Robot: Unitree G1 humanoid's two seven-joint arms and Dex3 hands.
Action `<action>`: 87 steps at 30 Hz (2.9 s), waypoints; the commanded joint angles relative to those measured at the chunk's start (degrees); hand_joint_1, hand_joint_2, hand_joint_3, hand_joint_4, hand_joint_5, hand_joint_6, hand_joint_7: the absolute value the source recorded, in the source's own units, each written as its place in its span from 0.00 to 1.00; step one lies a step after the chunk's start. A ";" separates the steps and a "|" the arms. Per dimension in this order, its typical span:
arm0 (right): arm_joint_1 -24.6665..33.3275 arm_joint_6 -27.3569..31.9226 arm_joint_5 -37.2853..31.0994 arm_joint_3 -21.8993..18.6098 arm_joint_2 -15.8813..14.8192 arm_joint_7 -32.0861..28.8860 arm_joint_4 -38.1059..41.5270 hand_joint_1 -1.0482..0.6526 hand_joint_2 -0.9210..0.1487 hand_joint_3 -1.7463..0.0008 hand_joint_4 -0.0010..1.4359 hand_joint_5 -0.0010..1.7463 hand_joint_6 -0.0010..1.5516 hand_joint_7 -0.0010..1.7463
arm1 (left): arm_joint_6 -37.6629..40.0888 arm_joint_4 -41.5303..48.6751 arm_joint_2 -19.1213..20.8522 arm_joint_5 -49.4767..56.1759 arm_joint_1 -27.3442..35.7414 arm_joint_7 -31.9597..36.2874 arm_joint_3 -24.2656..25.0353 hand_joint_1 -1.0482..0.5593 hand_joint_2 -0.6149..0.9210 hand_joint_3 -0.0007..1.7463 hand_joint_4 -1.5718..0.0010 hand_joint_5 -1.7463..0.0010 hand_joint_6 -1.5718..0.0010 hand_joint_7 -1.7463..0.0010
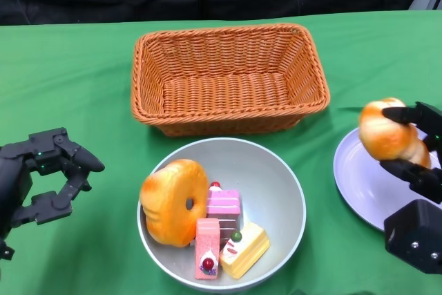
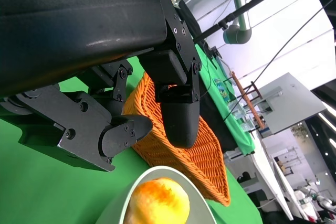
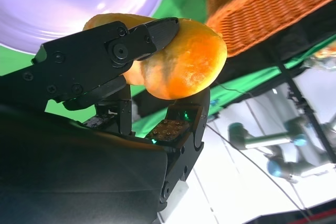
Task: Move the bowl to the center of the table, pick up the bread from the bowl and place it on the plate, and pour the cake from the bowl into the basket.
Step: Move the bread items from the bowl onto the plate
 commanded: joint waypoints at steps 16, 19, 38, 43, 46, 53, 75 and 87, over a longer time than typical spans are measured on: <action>-1.94 3.86 2.47 3.27 -0.07 3.00 7.04 0.54 0.03 1.00 0.52 0.73 0.64 0.31 | 1.24 0.47 1.42 -0.61 -0.60 -0.45 0.28 0.70 0.84 0.46 0.48 0.16 0.44 0.41; -2.41 5.09 2.48 3.76 -0.10 3.22 7.37 0.54 0.03 1.00 0.52 0.74 0.64 0.30 | 0.91 0.71 1.49 -0.41 -0.68 -0.47 0.22 0.70 0.84 0.46 0.48 0.16 0.45 0.41; -6.16 11.47 2.33 7.91 -2.61 12.16 12.69 0.51 0.00 0.99 0.48 0.75 0.60 0.33 | 1.42 0.24 1.35 -0.51 -0.39 -0.23 0.02 0.69 0.84 0.46 0.48 0.16 0.44 0.40; -5.01 17.12 2.17 8.18 -3.01 17.42 7.29 0.48 0.00 0.99 0.64 0.23 0.62 0.03 | 0.96 0.34 1.28 -0.80 -0.41 -0.56 0.01 0.70 0.85 0.46 0.48 0.16 0.44 0.40; -4.27 19.43 1.77 8.54 -3.28 19.29 4.50 0.48 0.00 1.00 0.67 0.16 0.62 0.01 | 0.86 0.25 1.36 -0.47 -0.31 -0.26 0.00 0.70 0.85 0.45 0.48 0.16 0.44 0.40; -2.01 26.40 0.17 9.91 -4.21 25.73 -3.96 0.46 0.04 1.00 0.53 0.03 0.41 0.00 | -0.08 0.84 1.51 -0.05 -0.41 0.05 0.14 0.70 0.84 0.46 0.47 0.16 0.44 0.40; -0.12 39.02 -8.90 13.83 -5.18 35.00 -17.76 0.26 0.01 1.00 0.26 0.00 0.20 0.00 | -0.61 1.68 1.98 0.61 -0.57 0.32 0.06 0.69 0.83 0.48 0.47 0.17 0.44 0.39; 1.44 40.33 -12.14 14.19 -4.73 34.95 -21.71 0.23 0.00 1.00 0.22 0.00 0.18 0.00 | -0.75 1.66 1.96 0.28 -0.60 0.01 0.06 0.69 0.82 0.49 0.47 0.16 0.44 0.39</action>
